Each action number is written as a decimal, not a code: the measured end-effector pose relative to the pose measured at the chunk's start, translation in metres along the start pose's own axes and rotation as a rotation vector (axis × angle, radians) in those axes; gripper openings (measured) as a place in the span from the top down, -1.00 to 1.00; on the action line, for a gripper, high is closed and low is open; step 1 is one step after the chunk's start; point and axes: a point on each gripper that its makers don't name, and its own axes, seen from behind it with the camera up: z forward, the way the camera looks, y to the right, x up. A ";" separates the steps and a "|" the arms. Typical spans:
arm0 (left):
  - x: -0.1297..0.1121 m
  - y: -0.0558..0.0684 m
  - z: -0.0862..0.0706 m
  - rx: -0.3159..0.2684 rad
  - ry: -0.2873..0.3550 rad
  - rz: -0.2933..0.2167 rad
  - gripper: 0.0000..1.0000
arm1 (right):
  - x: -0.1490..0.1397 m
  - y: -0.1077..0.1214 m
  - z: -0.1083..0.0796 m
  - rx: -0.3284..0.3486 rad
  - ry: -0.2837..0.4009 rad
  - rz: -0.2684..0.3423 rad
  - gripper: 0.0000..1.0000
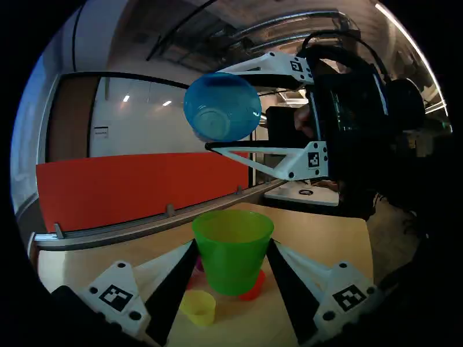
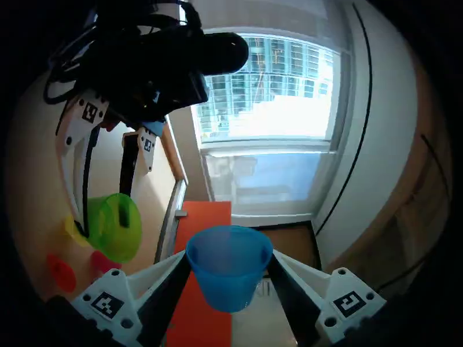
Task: Pour water
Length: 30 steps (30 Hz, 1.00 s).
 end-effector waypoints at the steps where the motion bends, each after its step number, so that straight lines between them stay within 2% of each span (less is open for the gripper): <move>1: 0.000 0.000 0.000 0.001 0.000 0.000 -0.66 | 0.000 0.000 -0.001 0.000 0.005 0.031 -0.78; 12: -0.001 0.000 -0.001 0.003 -0.004 0.006 -0.66 | 0.004 -0.004 -0.009 -0.008 0.048 0.315 -0.78; 18: 0.000 0.001 -0.002 0.003 -0.004 0.008 -0.66 | 0.003 -0.006 -0.014 -0.011 0.050 0.467 -0.78; 24: 0.000 0.002 -0.002 0.004 -0.006 0.011 -0.66 | 0.002 -0.016 -0.018 -0.005 0.032 0.657 -0.79; 30: 0.000 0.002 -0.003 0.007 -0.009 0.016 -0.66 | 0.006 -0.023 -0.024 0.021 0.045 0.869 -0.78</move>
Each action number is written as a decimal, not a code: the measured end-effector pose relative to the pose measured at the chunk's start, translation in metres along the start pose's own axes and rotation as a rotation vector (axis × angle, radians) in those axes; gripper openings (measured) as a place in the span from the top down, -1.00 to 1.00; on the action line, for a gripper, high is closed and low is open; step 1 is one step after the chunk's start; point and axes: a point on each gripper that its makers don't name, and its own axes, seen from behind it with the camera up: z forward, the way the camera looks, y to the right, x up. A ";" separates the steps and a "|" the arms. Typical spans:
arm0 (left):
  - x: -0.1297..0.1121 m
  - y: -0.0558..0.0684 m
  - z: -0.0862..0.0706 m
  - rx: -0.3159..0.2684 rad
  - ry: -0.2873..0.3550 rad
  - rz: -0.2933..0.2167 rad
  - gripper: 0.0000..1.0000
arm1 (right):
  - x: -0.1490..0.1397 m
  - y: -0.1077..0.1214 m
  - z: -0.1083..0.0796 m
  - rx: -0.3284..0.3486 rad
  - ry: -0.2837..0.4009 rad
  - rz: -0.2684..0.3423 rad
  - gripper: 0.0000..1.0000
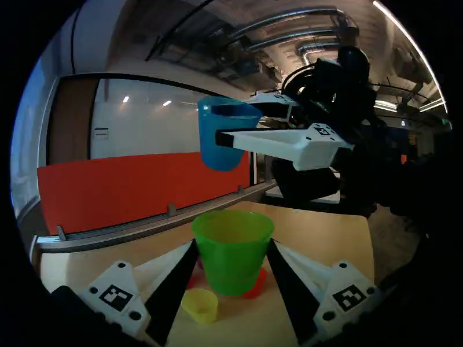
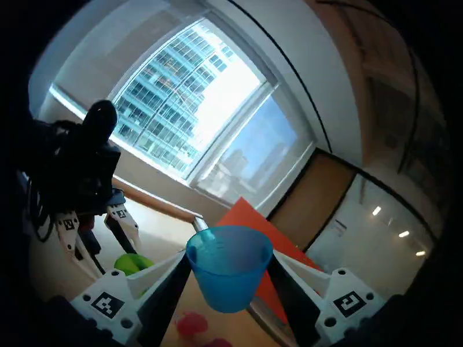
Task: Pour water
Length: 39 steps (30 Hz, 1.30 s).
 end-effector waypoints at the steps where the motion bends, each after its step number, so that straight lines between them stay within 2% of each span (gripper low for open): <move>1: 0.000 0.000 0.000 0.000 0.000 0.001 -0.66 | -0.002 -0.001 -0.001 0.004 -0.004 0.034 -0.78; 6: 0.001 -0.001 -0.001 0.003 -0.001 0.002 -0.66 | -0.008 -0.001 -0.004 0.011 -0.019 0.204 -0.78; 12: 0.000 -0.003 -0.001 0.006 -0.003 0.003 -0.66 | -0.012 -0.005 -0.007 0.030 -0.035 0.370 -0.78; 15: 0.000 -0.003 -0.001 0.006 -0.002 0.003 -0.66 | -0.016 -0.005 -0.007 0.041 -0.040 0.432 -0.78; 21: 0.000 -0.004 -0.001 0.007 -0.007 0.006 -0.66 | -0.021 0.002 -0.010 0.032 -0.048 0.485 -0.78; 27: -0.001 -0.004 0.001 0.007 -0.014 0.005 -0.66 | -0.028 0.006 -0.017 0.021 -0.059 0.502 -0.78; 39: -0.014 -0.007 0.002 0.007 -0.050 0.008 -0.66 | -0.067 0.023 -0.051 -0.034 -0.125 0.510 -0.78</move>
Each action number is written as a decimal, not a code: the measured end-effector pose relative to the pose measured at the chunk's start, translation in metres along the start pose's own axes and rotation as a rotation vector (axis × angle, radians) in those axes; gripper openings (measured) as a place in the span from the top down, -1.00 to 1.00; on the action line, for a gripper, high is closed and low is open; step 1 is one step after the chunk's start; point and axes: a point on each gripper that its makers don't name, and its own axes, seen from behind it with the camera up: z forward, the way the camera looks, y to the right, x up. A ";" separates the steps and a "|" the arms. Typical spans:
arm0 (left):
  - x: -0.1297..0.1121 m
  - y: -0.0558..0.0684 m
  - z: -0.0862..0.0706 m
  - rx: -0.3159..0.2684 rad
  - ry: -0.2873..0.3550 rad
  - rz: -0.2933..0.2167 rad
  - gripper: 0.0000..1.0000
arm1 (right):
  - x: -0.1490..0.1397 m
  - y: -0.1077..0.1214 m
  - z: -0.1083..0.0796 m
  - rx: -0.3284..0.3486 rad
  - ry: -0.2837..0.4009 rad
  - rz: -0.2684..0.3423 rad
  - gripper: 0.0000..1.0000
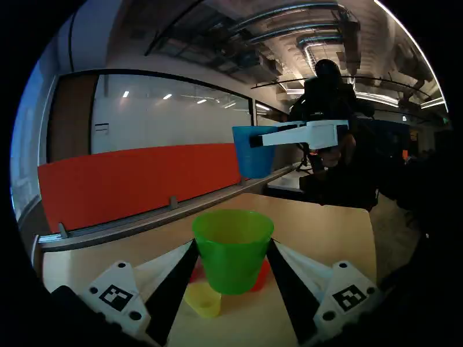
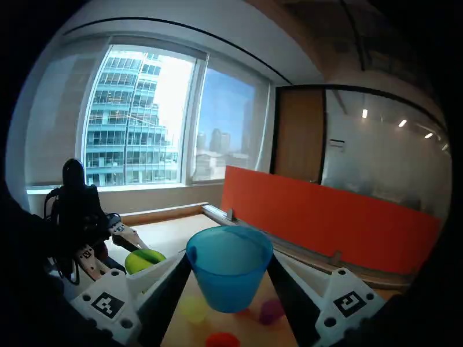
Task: Pour water
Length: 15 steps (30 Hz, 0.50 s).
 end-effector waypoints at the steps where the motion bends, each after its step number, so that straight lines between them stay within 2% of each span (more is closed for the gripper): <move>1: -0.001 0.000 0.000 0.000 -0.003 0.002 -0.66 | -0.002 0.003 -0.003 -0.005 -0.002 0.000 -0.78; 9: -0.011 0.004 -0.002 -0.013 -0.026 0.004 -0.66 | -0.014 0.024 -0.027 -0.049 -0.012 0.000 -0.78; 15: -0.021 0.010 0.003 -0.031 -0.057 0.014 -0.66 | -0.032 0.031 -0.036 -0.057 -0.038 0.003 -0.79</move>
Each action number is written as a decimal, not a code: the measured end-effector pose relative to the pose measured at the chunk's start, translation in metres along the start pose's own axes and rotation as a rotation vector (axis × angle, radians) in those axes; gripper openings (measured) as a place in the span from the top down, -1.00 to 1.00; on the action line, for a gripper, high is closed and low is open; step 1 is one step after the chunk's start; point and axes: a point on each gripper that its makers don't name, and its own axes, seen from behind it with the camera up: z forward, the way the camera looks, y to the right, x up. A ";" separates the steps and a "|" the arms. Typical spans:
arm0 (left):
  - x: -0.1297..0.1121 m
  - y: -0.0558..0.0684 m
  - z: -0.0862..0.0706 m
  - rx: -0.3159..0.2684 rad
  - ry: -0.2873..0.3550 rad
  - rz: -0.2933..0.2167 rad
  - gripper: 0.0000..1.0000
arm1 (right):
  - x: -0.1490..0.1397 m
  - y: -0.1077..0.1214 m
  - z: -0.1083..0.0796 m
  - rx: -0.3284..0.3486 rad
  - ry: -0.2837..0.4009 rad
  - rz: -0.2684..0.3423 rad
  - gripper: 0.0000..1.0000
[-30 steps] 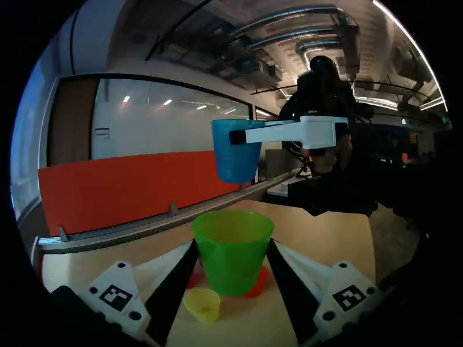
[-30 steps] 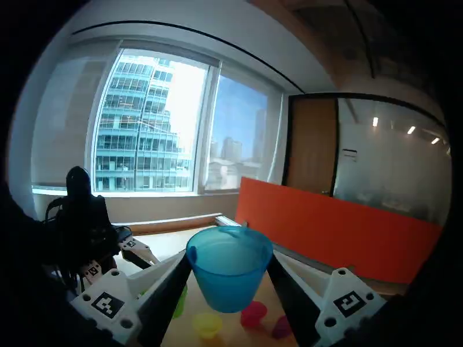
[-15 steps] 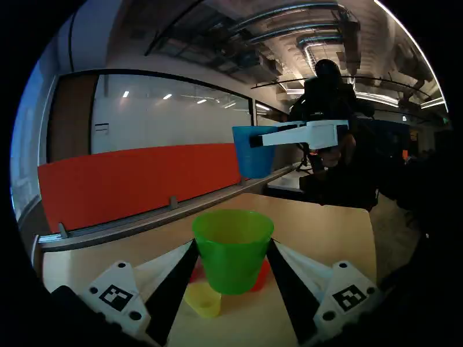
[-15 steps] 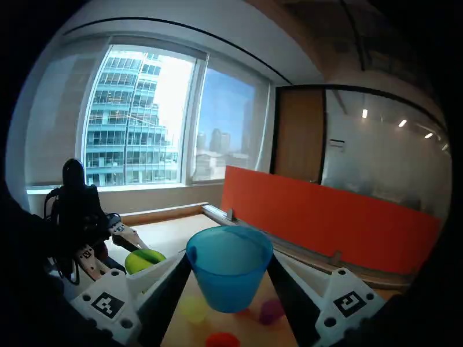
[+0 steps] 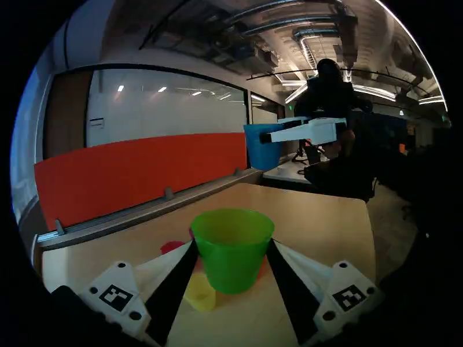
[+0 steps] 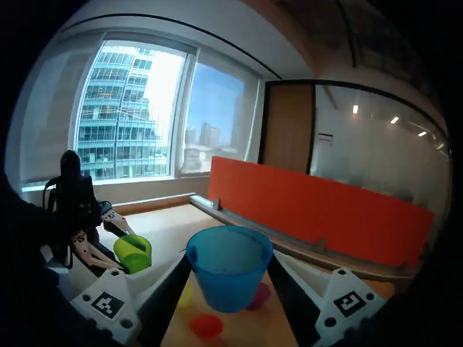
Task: Pour water
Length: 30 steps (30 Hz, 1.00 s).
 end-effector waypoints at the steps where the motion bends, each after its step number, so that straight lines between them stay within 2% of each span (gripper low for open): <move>1: -0.002 0.002 0.001 -0.006 -0.007 0.001 -0.66 | -0.003 0.001 -0.001 0.000 -0.004 0.000 -0.79; 6: -0.015 0.011 0.006 -0.038 -0.044 0.002 -0.66 | -0.020 0.002 -0.003 0.006 -0.026 0.004 -0.79; 18: -0.040 0.023 0.018 -0.085 -0.130 0.029 -0.66 | -0.062 0.007 -0.006 0.009 -0.092 0.031 -0.79; 24: -0.059 0.031 0.024 -0.113 -0.185 0.051 -0.66 | -0.087 0.007 -0.009 0.020 -0.143 0.048 -0.80; 30: -0.072 0.037 0.028 -0.139 -0.226 0.061 -0.66 | -0.110 0.010 -0.012 0.014 -0.191 0.041 -0.80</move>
